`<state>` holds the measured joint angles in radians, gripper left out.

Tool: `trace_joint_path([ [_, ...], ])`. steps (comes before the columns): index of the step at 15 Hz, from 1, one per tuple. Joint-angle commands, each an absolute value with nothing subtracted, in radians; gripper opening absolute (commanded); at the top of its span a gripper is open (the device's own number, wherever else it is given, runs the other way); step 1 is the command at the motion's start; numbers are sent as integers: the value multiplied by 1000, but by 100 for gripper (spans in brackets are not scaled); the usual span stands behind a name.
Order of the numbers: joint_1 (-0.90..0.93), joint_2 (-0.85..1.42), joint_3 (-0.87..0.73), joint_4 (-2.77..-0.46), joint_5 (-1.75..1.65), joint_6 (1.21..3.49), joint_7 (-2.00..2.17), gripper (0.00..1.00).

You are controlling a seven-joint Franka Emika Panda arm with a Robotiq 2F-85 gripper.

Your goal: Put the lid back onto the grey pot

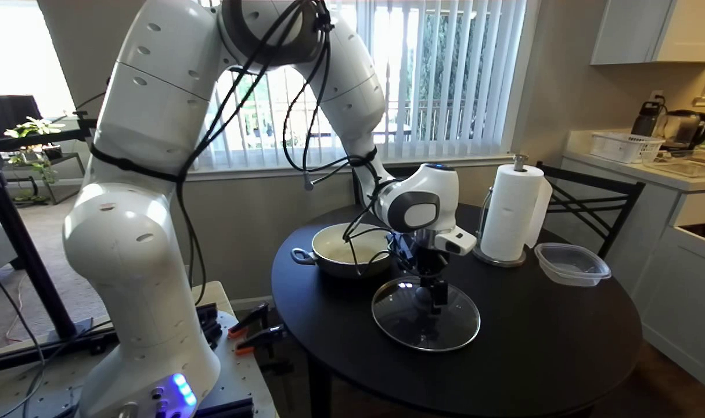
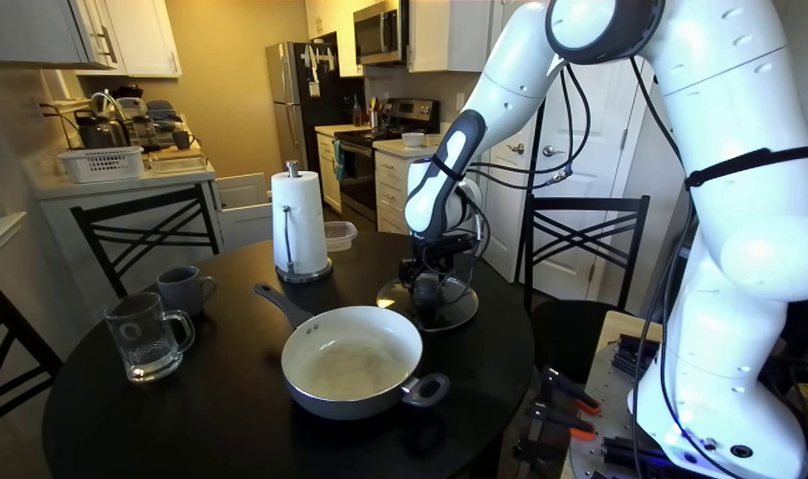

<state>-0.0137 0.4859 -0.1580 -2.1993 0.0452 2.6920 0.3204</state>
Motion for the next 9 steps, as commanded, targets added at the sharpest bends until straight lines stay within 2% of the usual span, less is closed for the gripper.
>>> trace_joint_path([
  [1,-11,470,-161,-2207,49,2637,320,100],
  [9,-14,464,-155,-2202,53,2629,317,100],
])
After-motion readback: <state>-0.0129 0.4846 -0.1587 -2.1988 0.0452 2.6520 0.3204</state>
